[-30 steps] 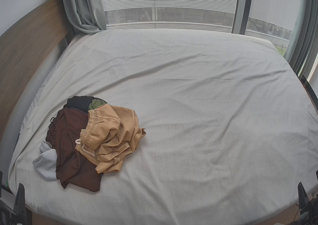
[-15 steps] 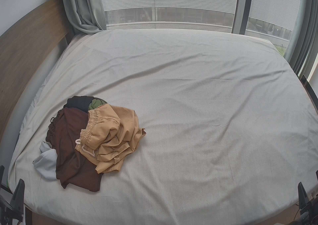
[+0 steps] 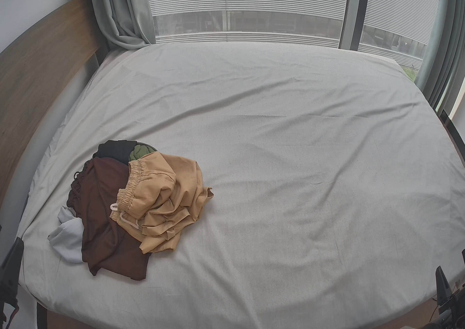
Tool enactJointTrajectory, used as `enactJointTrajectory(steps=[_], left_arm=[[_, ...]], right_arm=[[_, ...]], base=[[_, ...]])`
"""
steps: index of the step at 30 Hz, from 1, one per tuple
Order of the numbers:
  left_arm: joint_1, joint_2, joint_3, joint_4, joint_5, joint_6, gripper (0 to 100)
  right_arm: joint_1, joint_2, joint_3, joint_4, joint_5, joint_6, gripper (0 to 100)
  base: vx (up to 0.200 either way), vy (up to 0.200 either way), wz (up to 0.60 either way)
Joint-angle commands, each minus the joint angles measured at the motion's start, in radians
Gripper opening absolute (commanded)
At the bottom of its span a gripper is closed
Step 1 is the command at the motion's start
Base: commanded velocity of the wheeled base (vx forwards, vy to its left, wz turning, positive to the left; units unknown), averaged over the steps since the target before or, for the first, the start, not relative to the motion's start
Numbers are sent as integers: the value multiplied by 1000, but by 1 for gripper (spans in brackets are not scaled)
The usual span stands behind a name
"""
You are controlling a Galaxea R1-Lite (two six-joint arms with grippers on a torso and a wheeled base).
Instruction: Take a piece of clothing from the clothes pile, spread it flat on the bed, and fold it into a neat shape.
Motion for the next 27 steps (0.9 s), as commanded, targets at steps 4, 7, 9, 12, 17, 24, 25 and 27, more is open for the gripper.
enactJointTrajectory(steps=[4, 7, 9, 12, 17, 24, 25, 27], left_arm=[[-14, 196, -103, -10, -51, -40, 100], [-14, 294, -157, -36, -88, -53, 100], [-14, 341, -182, -53, -105, -56, 100], [-14, 410, -226, -67, -126, -56, 100], [-14, 544, -318, -74, -153, -56, 100], [-20, 680, -356, -169, -194, -62, 100], [-20, 708, -367, -191, -194, -62, 100], [-19, 739, -381, -219, -196, -65, 100]], right_arm=[[0, -16, 18, 0, 0, 0, 100], [0, -16, 18, 1, 0, 0, 100], [0, -16, 18, 0, 0, 0, 100], [0, -16, 18, 0, 0, 0, 100], [0, -16, 18, 1, 0, 0, 100], [0, -16, 18, 0, 0, 0, 100], [0, -16, 18, 1, 0, 0, 100], [0, -16, 18, 0, 0, 0, 100]], base=[[0, 0, 0], [0, 0, 0], [0, 0, 0], [0, 0, 0], [0, 0, 0], [0, 0, 0], [0, 0, 0], [0, 0, 0]])
